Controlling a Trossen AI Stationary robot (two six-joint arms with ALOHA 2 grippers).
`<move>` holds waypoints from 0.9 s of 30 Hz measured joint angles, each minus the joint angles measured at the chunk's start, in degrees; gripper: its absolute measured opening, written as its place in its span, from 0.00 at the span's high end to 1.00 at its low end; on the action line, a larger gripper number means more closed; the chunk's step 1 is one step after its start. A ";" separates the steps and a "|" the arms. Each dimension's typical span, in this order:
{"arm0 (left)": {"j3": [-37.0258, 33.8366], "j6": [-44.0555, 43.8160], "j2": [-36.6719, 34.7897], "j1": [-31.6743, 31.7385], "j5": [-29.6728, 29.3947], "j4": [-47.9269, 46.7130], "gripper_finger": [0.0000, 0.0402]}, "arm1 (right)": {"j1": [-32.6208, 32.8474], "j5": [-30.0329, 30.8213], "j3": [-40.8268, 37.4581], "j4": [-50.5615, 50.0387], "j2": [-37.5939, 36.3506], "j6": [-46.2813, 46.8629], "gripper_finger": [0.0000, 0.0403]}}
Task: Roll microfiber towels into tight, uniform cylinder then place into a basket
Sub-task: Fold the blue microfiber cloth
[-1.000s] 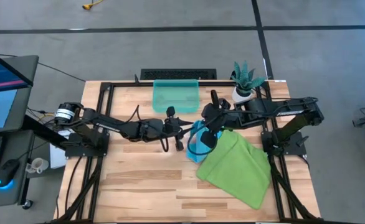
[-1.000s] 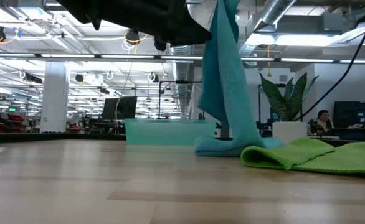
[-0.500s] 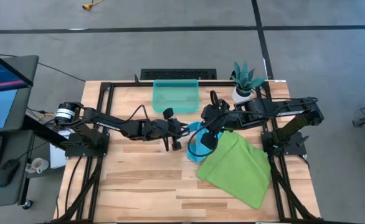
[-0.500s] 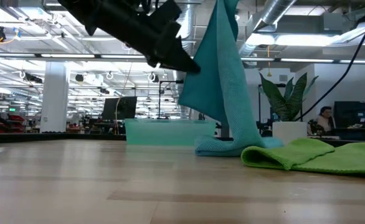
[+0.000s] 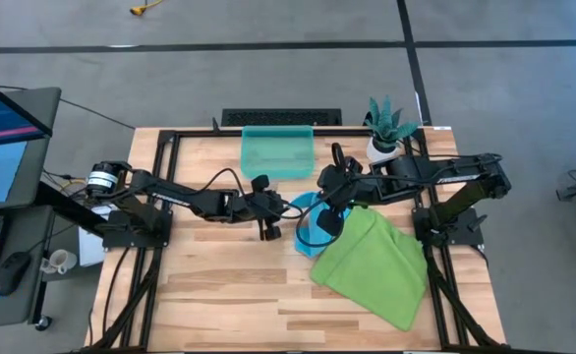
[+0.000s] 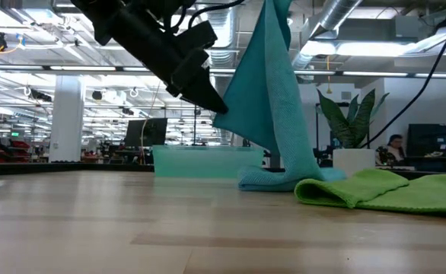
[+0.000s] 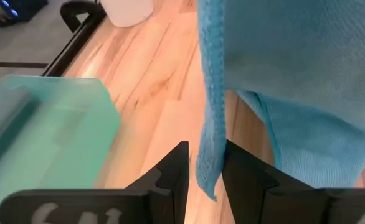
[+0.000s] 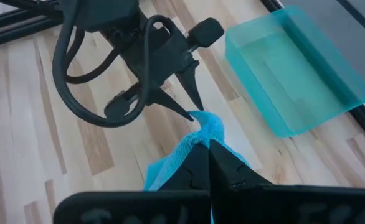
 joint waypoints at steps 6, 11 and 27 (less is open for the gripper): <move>0.00 0.50 0.00 0.03 0.03 0.20 0.80 | 0.00 0.00 0.00 0.00 0.00 -0.02 0.99; 0.00 1.38 0.00 0.62 2.51 0.63 0.83 | 0.00 0.00 0.00 0.00 -0.02 -0.02 0.99; 0.00 2.14 0.00 3.39 5.84 0.62 0.96 | -0.01 0.00 0.00 0.42 -0.02 -0.02 0.99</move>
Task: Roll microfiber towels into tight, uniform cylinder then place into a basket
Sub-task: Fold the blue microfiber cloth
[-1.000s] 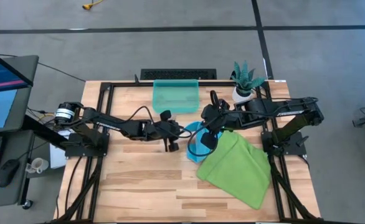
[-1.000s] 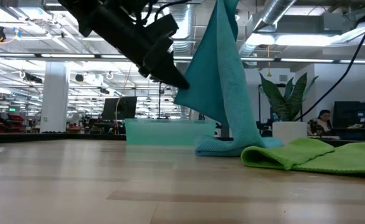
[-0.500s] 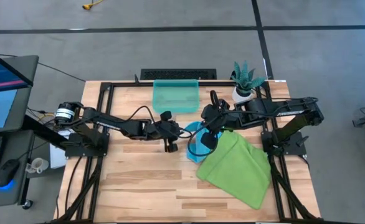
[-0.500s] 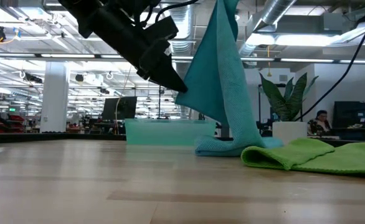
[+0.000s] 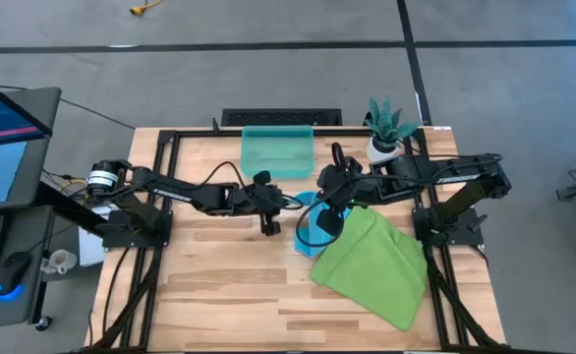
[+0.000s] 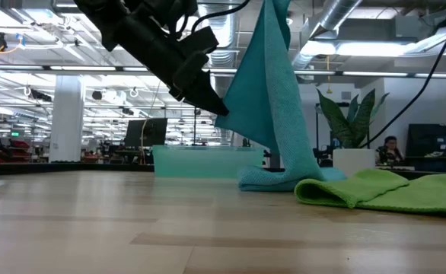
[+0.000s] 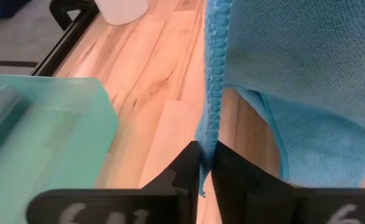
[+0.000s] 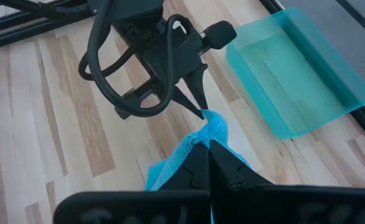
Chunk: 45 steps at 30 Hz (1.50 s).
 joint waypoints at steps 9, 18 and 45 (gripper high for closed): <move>0.30 2.97 -1.61 -1.19 -4.79 -6.75 1.00 | 0.78 -4.16 0.00 -0.55 0.00 -3.48 0.99; 14.16 -1.33 -8.40 -8.34 -18.62 -44.29 1.00 | 2.68 -12.60 0.02 -2.75 0.00 -2.40 0.99; 53.55 7.80 -8.46 -13.77 -35.05 -82.06 1.00 | -0.97 -10.06 15.36 -12.42 -0.07 -8.44 0.99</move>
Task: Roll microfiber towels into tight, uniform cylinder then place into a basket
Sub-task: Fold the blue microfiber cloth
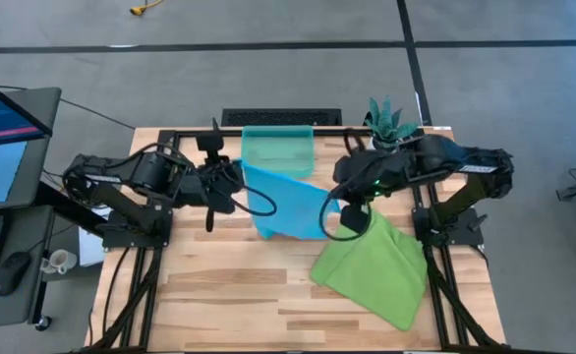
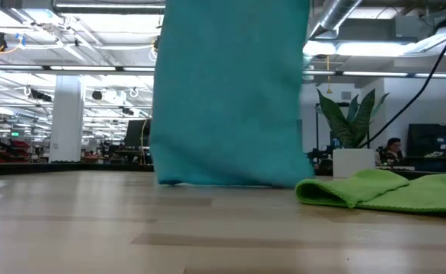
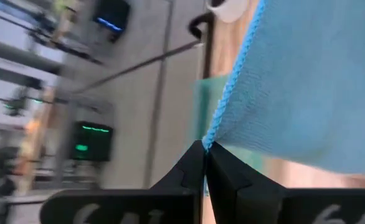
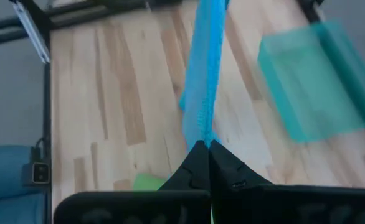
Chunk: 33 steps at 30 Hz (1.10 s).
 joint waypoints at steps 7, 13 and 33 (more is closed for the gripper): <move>2.83 -3.16 0.02 3.06 -11.29 1.66 1.00 | -3.70 7.78 5.89 0.40 0.00 -8.64 0.99; 4.85 -31.34 -0.04 5.70 10.68 -1.85 1.00 | -4.61 10.34 6.60 -1.19 0.03 -8.97 0.99; 4.92 -29.30 0.04 10.74 8.63 -5.59 1.00 | -3.96 12.91 6.64 -0.59 1.40 -10.84 0.99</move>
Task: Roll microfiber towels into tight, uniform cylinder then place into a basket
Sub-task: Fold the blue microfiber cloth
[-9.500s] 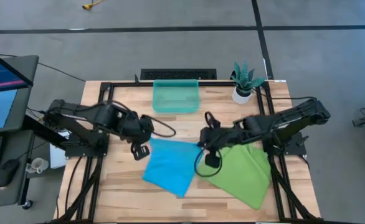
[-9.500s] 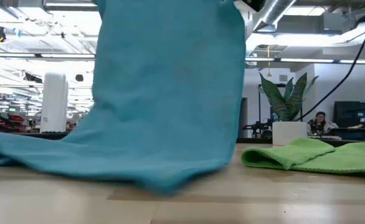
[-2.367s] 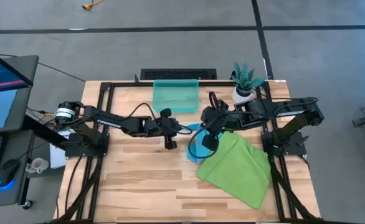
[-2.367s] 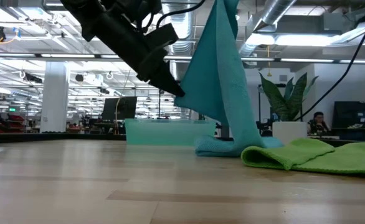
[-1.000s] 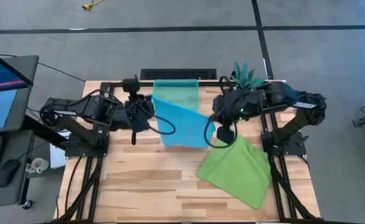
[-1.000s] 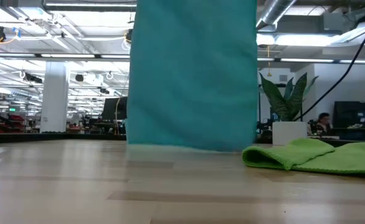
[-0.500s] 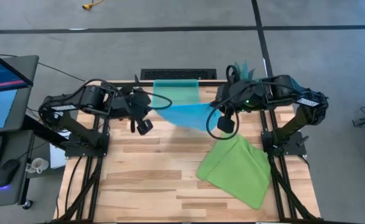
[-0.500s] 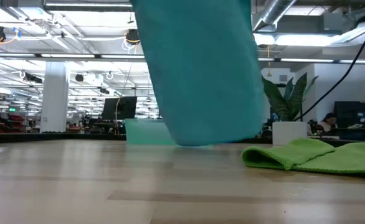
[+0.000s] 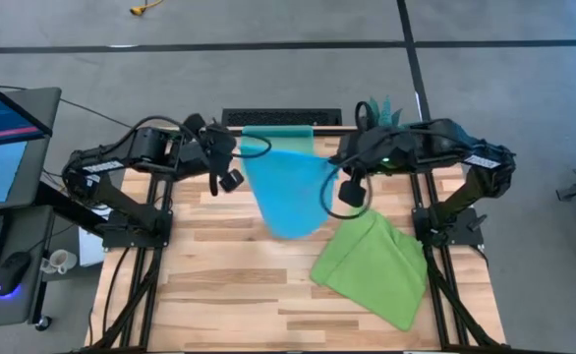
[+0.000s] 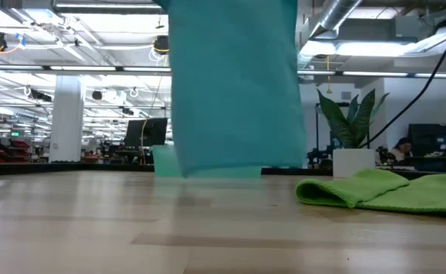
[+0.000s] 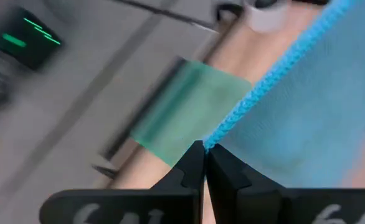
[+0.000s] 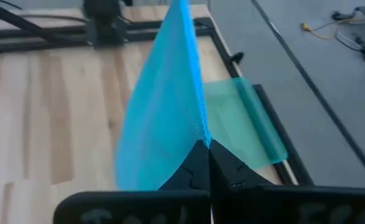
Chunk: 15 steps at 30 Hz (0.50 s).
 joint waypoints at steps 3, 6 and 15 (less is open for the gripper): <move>-0.02 5.26 -0.04 -0.02 -5.75 3.69 1.00 | -1.10 3.55 -0.02 -0.77 1.37 -1.36 0.99; -0.04 8.07 -0.04 0.00 -7.11 4.93 1.00 | -2.17 6.59 -0.16 -2.31 2.70 -2.90 0.99; -0.04 9.20 -0.07 0.16 -9.99 -0.31 1.00 | -2.57 9.57 -0.16 0.09 4.98 -5.59 0.99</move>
